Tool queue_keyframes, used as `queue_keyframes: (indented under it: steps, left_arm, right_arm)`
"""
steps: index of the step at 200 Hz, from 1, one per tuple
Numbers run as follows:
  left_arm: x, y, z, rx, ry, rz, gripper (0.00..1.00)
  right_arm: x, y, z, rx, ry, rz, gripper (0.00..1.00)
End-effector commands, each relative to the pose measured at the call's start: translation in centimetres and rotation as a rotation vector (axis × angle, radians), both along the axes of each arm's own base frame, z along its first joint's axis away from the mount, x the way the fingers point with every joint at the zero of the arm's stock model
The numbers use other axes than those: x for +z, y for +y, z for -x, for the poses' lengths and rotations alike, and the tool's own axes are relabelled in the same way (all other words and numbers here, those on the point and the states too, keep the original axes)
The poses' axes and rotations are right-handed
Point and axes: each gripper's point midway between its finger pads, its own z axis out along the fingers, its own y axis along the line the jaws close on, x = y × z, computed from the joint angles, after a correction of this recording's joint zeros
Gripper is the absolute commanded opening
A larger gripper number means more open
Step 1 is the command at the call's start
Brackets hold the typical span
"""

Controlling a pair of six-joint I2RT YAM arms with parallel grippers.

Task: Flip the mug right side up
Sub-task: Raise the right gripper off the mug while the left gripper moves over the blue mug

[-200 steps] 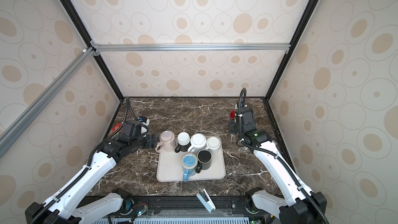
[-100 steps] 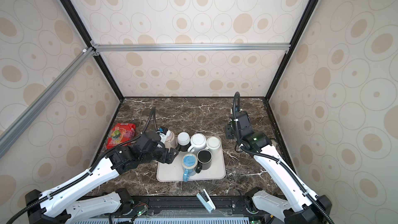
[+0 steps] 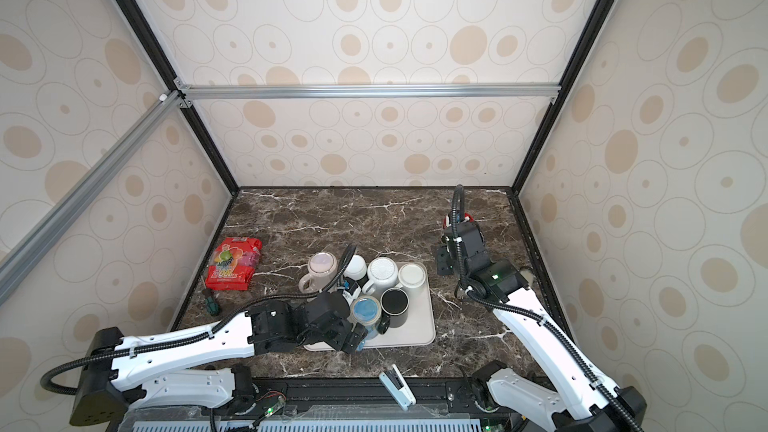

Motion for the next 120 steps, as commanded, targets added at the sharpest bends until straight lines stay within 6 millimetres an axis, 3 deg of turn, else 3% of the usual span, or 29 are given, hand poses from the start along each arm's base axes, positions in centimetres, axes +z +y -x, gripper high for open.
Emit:
queue_keyframes:
  steps: [1,94,120]
  left_arm:
    - [-1.4,0.8,-0.2,0.042,-0.001,-0.061,0.92]
    - [-5.6,2.9,-0.4,0.059,0.012,-0.256,0.76]
    - [-5.5,1.7,-0.5,0.026,0.007,-0.223,0.69]
  right_arm:
    - [-1.3,0.3,0.7,0.008,0.035,-0.012,0.3]
    - [-1.4,0.4,1.1,0.015,0.032,-0.031,0.27]
    - [-1.8,0.6,1.0,0.013,0.041,-0.04,0.26]
